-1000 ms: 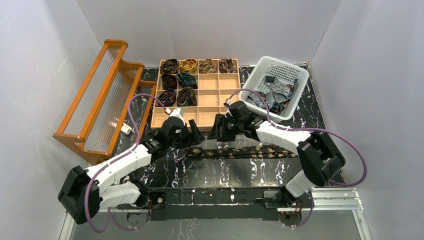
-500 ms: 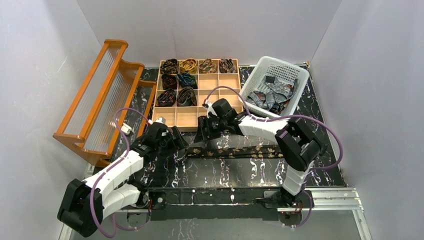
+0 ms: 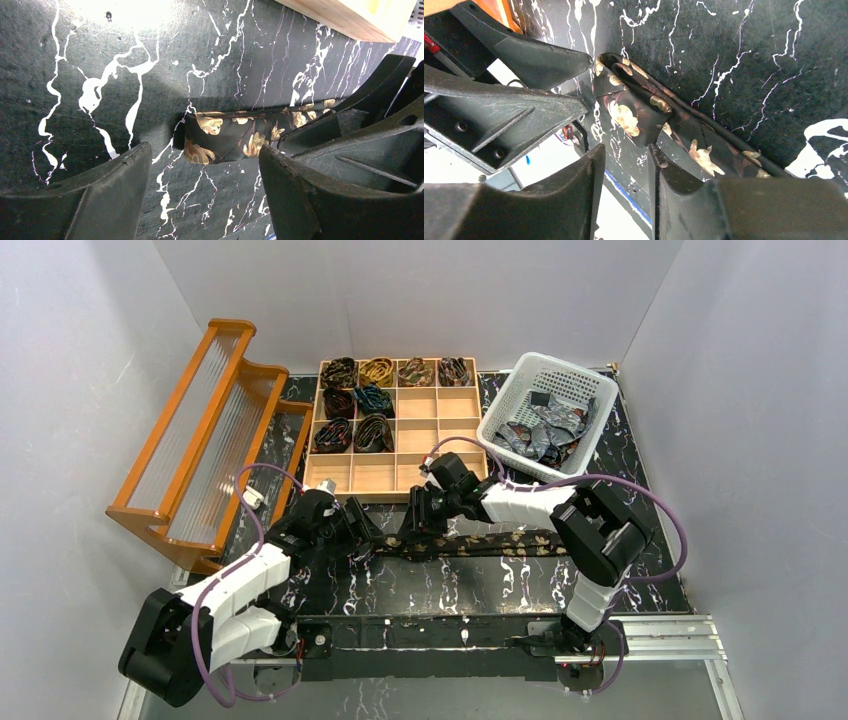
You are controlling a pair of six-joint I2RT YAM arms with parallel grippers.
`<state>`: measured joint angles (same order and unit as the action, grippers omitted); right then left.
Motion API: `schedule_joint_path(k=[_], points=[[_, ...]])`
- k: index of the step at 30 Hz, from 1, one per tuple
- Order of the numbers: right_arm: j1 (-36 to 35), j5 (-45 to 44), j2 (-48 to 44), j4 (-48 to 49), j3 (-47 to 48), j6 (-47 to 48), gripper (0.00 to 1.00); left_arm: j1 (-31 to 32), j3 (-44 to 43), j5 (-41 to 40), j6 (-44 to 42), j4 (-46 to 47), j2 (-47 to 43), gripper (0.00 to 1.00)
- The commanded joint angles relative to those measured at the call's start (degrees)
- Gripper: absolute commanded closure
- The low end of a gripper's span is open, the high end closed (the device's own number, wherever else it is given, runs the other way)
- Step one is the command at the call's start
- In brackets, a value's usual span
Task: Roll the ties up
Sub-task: Roll the tie at the center of the board.
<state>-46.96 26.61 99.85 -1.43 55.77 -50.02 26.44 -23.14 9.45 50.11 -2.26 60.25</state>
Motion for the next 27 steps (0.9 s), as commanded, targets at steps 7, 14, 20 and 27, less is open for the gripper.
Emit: schedule_joint_path(k=[7, 14, 20, 27], points=[[-0.3, -1.6, 3.3, -1.2, 1.3, -5.1, 0.54, -0.9, 1.1, 0.7, -0.6, 0.9, 0.5, 0.26], [-0.3, 1.3, 5.6, 2.6, 1.0, -6.1, 0.59, -1.0, 2.2, 1.8, -0.5, 2.7, 1.1, 0.29], [1.2, 2.9, 5.4, 7.2, -1.1, -7.2, 0.71, -2.7, 4.5, 5.3, -0.1, 7.5, 1.5, 0.26], [2.0, 9.1, 6.2, 16.3, -4.2, -9.7, 0.83, -6.3, 8.5, 12.4, 1.6, 16.6, 3.2, 0.26]])
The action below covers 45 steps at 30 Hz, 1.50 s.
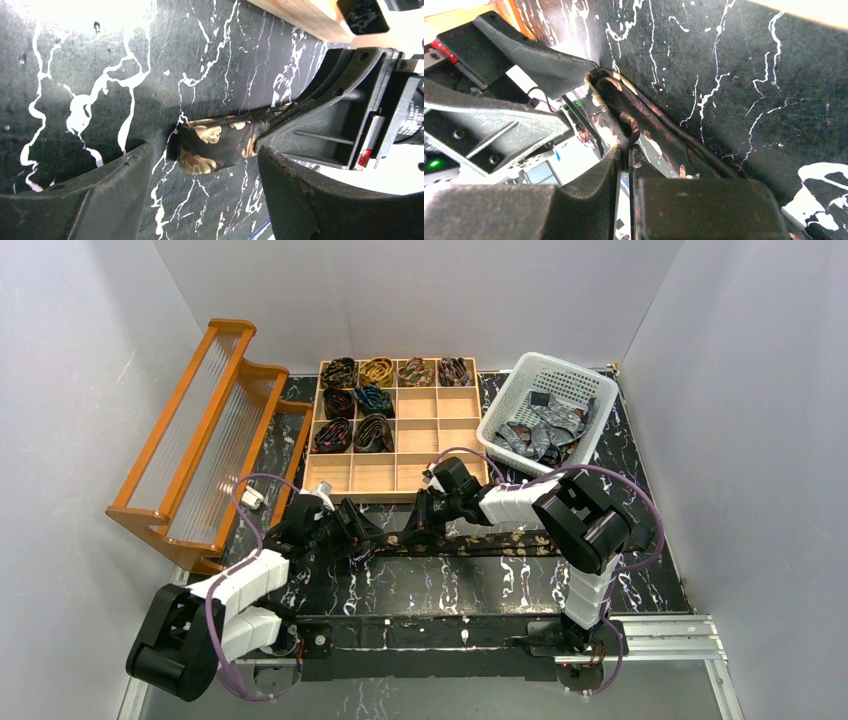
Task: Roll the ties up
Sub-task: Roll the tie at the center of the board.
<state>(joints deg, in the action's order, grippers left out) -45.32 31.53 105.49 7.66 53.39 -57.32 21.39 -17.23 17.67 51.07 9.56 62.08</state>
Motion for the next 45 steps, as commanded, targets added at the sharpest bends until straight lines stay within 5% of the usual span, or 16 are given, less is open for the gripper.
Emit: schedule_joint_path(k=[1, 10, 32, 39, 45], points=[[0.3, 4.1, 0.6, 8.1, -2.3, -2.8, 0.84, -1.3, 3.3, 4.8, 1.2, 6.3, 1.5, 0.27], [0.1, 1.6, 0.9, 17.2, -7.9, -5.5, 0.85, -1.7, 6.9, 6.6, 4.3, 9.7, 2.5, 0.38], [-1.0, -10.0, -1.1, -4.3, -4.4, 0.5, 0.76, -1.7, 1.6, 2.2, -5.6, -1.3, 7.4, 0.55], [-1.2, -12.9, -5.1, -10.4, -1.4, 4.7, 0.55, -1.7, -0.7, 1.6, -11.1, -5.6, 9.4, 0.70], [-1.2, -15.5, -12.6, -12.3, 0.7, 13.1, 0.31, -1.8, -2.1, 1.6, -12.4, -7.3, 8.5, 0.65]])
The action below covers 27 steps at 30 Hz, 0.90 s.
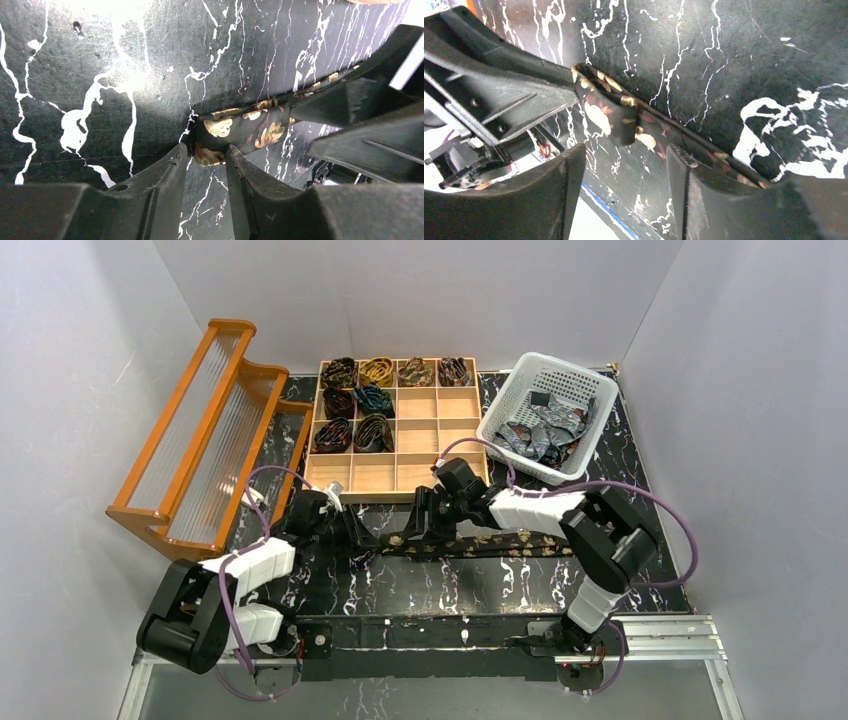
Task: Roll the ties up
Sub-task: Roll the tie at the center of the board.
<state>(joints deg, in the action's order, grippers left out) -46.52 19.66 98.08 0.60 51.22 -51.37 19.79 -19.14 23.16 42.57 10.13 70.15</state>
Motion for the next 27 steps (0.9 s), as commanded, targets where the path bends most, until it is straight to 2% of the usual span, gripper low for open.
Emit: schedule_joint_path(k=[1, 4, 8, 17, 22, 24, 27], points=[[0.0, -3.5, -5.9, -5.2, 3.1, 8.7, 0.29, -0.2, -0.7, -3.7, -3.6, -8.0, -0.2, 0.63], [0.0, -2.5, -5.8, -5.6, 4.5, 11.7, 0.27, -0.2, -1.5, -3.6, -2.4, -8.1, -3.0, 0.50], [0.0, -0.3, -3.6, -6.1, 5.5, 8.8, 0.27, -0.2, -2.5, -4.3, -0.6, -9.6, -5.9, 0.41], [0.0, 5.6, 1.4, 4.0, 0.9, -2.7, 0.35, -0.2, -0.9, -5.4, 1.3, -9.0, -6.7, 0.41], [0.0, 6.8, 4.9, 5.8, 1.6, -5.2, 0.46, -0.2, -0.7, -5.3, 1.7, -8.8, -6.9, 0.41], [-0.1, 7.3, 5.7, 7.3, 1.5, -6.2, 0.55, -0.2, -0.4, -5.2, 1.9, -8.5, -6.8, 0.41], [-0.4, 7.7, 6.4, 8.6, 1.5, -7.4, 0.60, -0.2, 0.4, -4.5, 2.4, -7.2, -6.6, 0.41]])
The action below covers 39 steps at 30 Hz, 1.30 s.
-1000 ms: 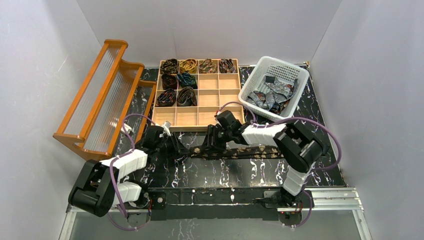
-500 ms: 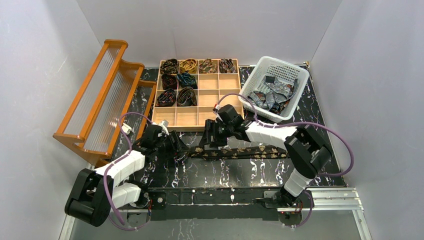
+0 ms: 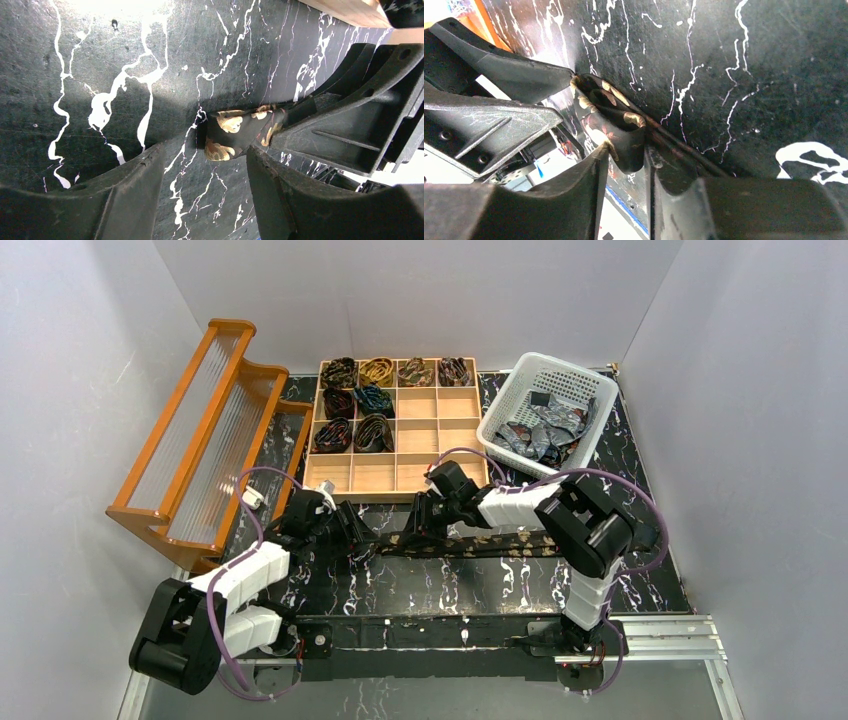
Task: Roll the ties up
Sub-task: Roll the tie at the center of the board.
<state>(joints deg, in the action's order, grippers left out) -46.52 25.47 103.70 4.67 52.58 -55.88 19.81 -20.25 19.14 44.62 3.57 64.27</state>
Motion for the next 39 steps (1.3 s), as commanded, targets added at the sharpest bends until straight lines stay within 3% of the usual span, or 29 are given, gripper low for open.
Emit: schedule_joint_path(k=[1, 11, 20, 36, 39], points=[[-0.4, 2.0, 1.0, 5.1, 0.1, -3.4, 0.63, -0.2, 1.8, -0.5, 0.6, -0.1, -0.6, 0.42], [-1.5, 1.8, 3.2, 12.6, -1.3, -9.5, 0.73, -0.2, 5.8, 1.6, 4.5, 7.1, 0.8, 0.42], [-3.1, -3.6, 0.1, 9.1, -2.9, -9.9, 0.75, -0.2, 5.7, 0.4, 4.2, 4.6, -0.8, 0.45], [-3.1, -5.6, -7.5, -0.7, -1.8, -1.7, 0.45, -0.2, 3.5, -0.3, 1.2, 1.2, -0.7, 0.43], [-3.1, -7.8, -10.7, -0.7, -2.5, 3.7, 0.41, -0.2, 2.7, -1.5, 1.4, 0.0, -1.9, 0.40]])
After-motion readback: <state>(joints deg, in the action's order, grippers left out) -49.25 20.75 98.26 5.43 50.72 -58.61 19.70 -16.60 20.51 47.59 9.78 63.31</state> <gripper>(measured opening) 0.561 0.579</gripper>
